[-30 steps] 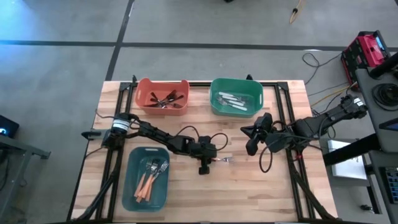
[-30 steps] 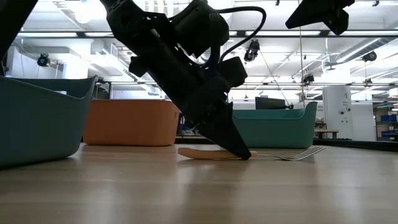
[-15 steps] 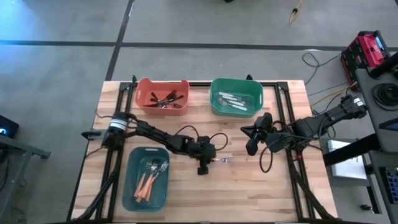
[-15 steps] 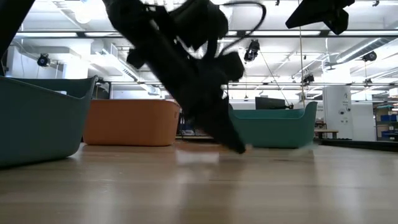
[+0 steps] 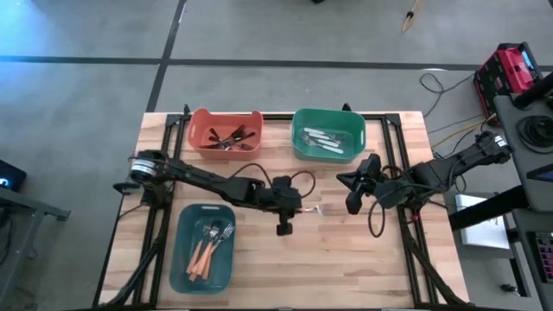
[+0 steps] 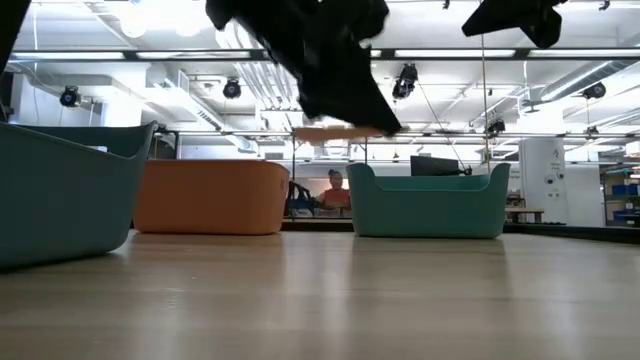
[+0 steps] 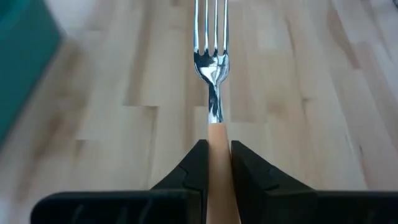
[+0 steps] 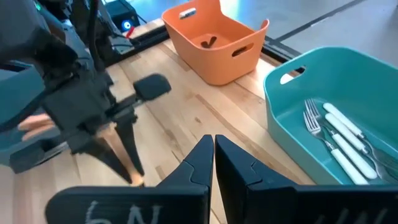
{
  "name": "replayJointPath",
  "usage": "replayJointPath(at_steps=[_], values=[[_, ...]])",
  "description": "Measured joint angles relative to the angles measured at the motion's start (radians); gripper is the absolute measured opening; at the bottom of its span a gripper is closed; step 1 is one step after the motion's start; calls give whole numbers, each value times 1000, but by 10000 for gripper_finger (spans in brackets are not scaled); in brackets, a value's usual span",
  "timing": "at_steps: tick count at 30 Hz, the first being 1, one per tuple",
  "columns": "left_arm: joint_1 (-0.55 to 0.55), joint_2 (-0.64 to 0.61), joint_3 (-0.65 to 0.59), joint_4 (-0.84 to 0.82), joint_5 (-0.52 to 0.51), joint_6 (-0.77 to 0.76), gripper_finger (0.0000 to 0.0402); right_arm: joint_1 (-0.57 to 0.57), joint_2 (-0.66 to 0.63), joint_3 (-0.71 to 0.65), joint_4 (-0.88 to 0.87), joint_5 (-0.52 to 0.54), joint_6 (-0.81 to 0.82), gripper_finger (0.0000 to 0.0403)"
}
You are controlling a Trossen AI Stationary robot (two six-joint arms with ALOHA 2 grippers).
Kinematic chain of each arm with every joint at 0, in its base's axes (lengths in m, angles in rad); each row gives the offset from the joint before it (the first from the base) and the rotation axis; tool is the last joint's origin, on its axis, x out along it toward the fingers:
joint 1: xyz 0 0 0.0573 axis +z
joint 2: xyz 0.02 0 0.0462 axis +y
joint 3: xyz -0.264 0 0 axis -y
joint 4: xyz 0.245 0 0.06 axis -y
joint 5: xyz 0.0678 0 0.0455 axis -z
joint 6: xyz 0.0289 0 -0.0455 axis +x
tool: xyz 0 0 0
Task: Sort silverware by color (type)
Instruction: Put the orange fork into the blue-green bin
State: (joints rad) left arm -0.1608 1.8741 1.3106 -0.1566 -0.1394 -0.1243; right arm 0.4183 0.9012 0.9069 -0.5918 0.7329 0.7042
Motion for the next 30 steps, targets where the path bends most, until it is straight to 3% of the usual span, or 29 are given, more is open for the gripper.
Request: replayJointPath(at_steps=[9,19,26,30], values=[[-12,-196,2,-153,-87,-176,29,0,-59,1,6,0,-50,9],[-109,-412,3,-430,-50,-674,29,0,-57,1,6,-3,-76,9],[-233,-470,3,-529,173,-1091,29,0,-56,1,6,-34,-88,9],[-323,-494,3,-558,239,-1274,29,0,-55,2,6,-36,-96,9]])
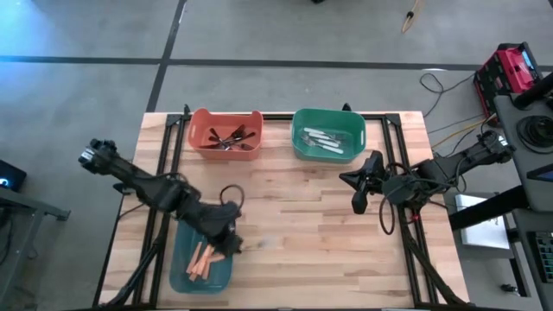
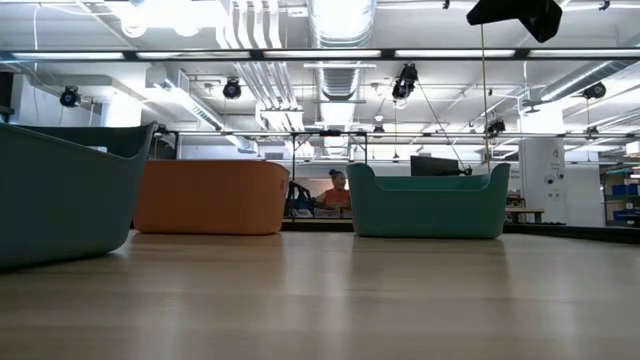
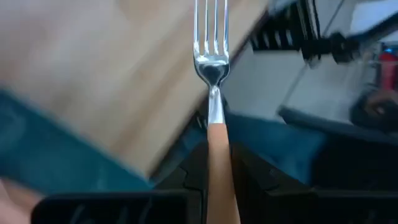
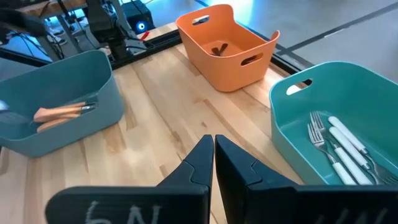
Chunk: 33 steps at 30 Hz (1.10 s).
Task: Sort silverware by color (type)
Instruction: Put the orange fork into the blue-green bin
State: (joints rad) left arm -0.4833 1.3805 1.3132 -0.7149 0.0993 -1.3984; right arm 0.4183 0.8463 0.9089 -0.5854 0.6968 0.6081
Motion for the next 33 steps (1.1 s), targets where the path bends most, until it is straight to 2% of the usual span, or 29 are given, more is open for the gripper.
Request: replayJointPath(at_steps=[3,9,15,27,33], values=[[-58,-19,0,-69,62,-159,29,0,0,0,0,-2,-14,9],[-119,-33,0,-355,93,-428,29,0,3,0,0,-24,-32,9],[-110,1,-5,-455,83,-437,29,0,7,0,0,-24,-45,9],[-86,73,-126,-418,62,-420,29,0,8,0,0,-24,-30,9],[-85,113,-157,-410,-25,-421,29,0,8,0,0,-16,-15,9]])
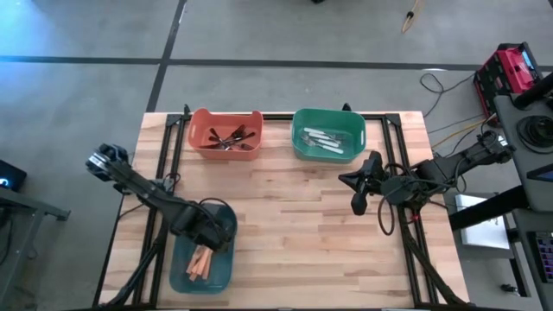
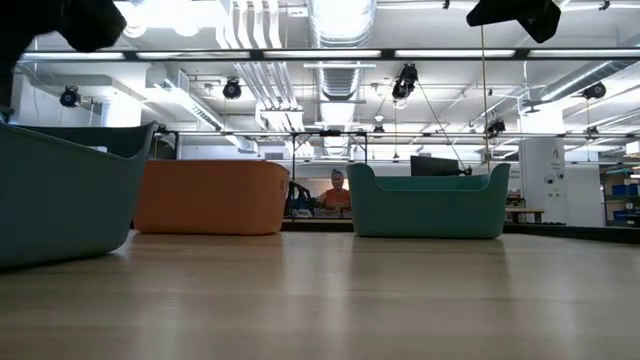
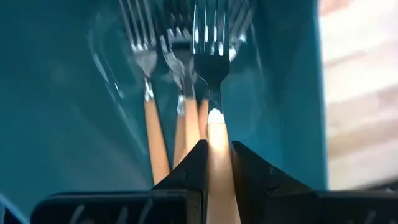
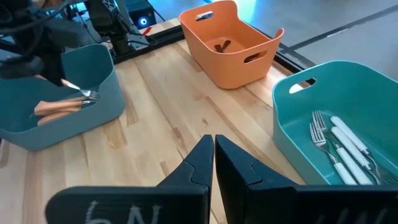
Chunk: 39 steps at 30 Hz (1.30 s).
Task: Sort silverware by color (type)
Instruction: Put the orange fork into the blue-green bin, then adjust the orange forks in the blue-green bin
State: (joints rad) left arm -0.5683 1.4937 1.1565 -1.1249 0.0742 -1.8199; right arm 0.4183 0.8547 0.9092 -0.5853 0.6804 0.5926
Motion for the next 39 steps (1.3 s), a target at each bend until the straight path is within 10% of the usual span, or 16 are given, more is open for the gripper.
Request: replayJointPath(at_steps=[25,39], values=[[1,56,13,29,-10,72,139,0,0,0,0,3,43,9],[-45,-33,107,74,49,356,10,0,0,0,-1,-8,-11,9]])
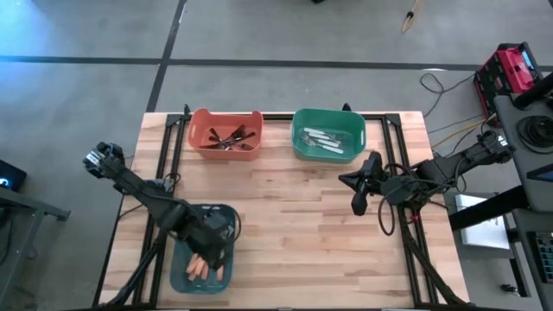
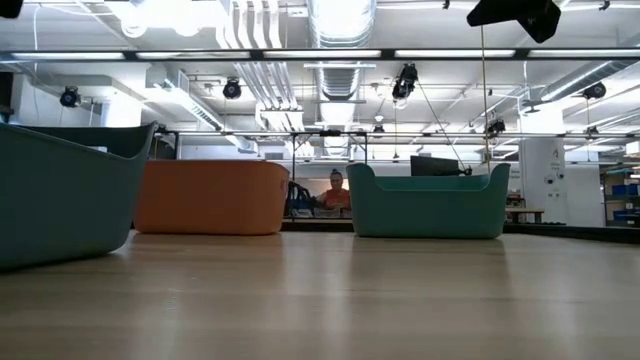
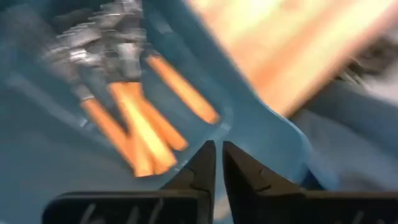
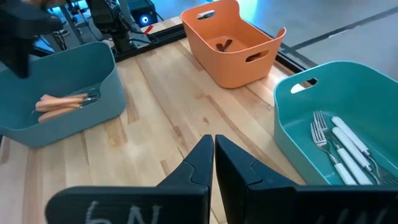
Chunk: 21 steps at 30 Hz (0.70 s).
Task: Sort silverware by color (type)
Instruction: Adjust the orange forks in the blue-green bin
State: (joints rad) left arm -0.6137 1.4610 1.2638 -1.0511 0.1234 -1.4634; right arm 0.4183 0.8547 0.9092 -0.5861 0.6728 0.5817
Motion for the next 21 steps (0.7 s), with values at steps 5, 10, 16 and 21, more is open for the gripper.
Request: replayJointPath(at_steps=[5,10,16,21], values=[[-41,-50,-63,90,-15,213,3,0,0,0,0,1,1,9],[-61,-46,-171,101,-73,401,1,0,3,0,0,8,16,9],[-61,-41,-227,102,-115,619,0,-1,30,0,0,75,104,9],[-70,-41,-268,100,-114,811,0,-12,64,0,0,112,139,9]])
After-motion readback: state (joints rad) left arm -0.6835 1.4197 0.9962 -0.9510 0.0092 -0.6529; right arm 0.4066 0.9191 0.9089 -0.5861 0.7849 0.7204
